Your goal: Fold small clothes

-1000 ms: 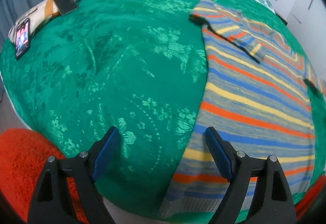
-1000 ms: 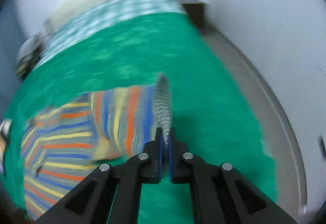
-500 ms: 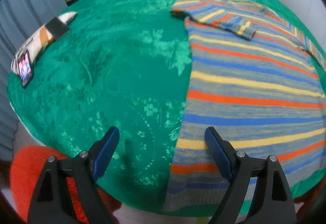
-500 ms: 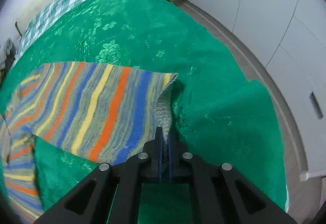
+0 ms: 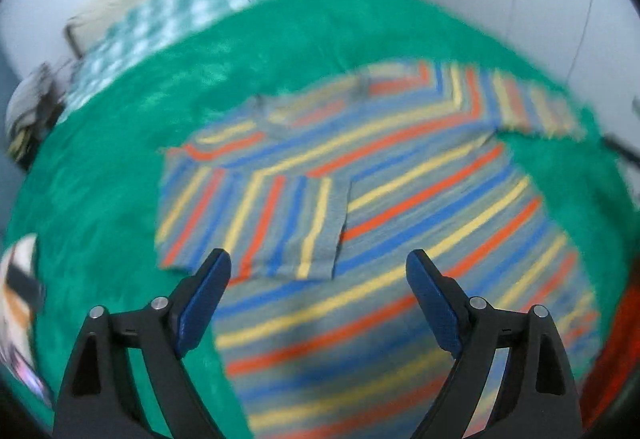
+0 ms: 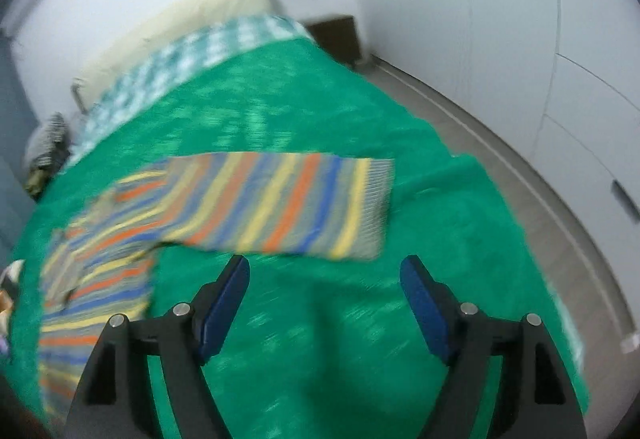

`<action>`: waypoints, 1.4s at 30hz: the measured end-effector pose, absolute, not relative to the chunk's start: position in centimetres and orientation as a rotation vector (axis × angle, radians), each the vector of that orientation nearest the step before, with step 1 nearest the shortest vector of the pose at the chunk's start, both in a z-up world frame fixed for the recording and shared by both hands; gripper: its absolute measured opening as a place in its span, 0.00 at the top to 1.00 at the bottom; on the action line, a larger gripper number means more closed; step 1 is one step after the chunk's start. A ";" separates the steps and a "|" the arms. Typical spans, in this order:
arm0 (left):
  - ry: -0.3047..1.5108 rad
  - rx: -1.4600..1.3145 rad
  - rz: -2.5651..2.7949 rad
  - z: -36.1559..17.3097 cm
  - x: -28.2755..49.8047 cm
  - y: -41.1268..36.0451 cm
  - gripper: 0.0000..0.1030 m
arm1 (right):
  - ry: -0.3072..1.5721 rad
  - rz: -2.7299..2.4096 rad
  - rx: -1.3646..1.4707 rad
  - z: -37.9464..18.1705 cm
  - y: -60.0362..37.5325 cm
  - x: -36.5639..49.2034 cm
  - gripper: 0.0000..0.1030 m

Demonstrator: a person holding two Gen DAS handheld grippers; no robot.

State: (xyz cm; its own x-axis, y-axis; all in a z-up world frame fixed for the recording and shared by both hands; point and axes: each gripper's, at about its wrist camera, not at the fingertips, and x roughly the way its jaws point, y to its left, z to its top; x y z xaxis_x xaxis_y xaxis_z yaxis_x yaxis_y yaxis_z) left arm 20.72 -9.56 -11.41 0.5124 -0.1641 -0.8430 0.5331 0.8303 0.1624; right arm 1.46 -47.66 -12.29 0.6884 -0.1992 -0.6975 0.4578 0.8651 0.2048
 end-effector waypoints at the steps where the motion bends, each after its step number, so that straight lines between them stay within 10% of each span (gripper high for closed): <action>1: 0.973 0.457 -0.421 -12.9 21.6 -10.2 0.13 | 0.731 -0.352 0.368 -12.4 -46.7 1.3 0.25; 4: 1.068 0.454 -0.339 -17.1 24.7 -10.2 0.31 | 0.758 -0.290 0.297 -12.8 -44.8 2.0 0.25; 6: 1.137 0.330 -0.313 -18.5 26.1 -8.2 0.94 | 0.754 -0.274 0.246 -12.8 -44.2 2.5 0.25; 15: 1.000 -0.178 0.082 -11.7 26.9 13.8 0.95 | 0.754 -0.238 0.185 -13.5 -42.7 3.1 0.25; 22: 1.141 -0.273 0.372 -17.4 27.0 25.2 0.95 | 0.811 -0.199 0.146 -14.9 -41.1 4.1 0.25; 26: 1.200 -0.186 0.353 -19.2 26.9 24.6 0.88 | 0.857 -0.190 0.109 -16.0 -40.3 4.4 0.25; 29: 1.205 -0.020 0.376 -16.8 26.0 24.2 0.43 | 0.873 -0.164 0.111 -15.4 -40.6 4.4 0.25; 33: 1.013 0.100 0.250 -10.4 25.2 22.6 0.17 | 0.889 -0.126 0.113 -13.3 -42.4 6.1 0.16; 42: 1.112 0.104 -0.233 -11.0 38.0 8.5 0.11 | 0.920 0.074 0.203 -8.5 -44.0 27.6 0.15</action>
State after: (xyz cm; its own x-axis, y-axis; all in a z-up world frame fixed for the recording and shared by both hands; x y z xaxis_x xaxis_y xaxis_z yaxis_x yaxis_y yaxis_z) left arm 37.95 8.46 -10.98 0.4212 -0.1342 -0.8970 0.2374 0.9708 -0.0338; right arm 27.62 -44.02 -8.49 0.6050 0.1500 -0.7819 0.0228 0.9784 0.2053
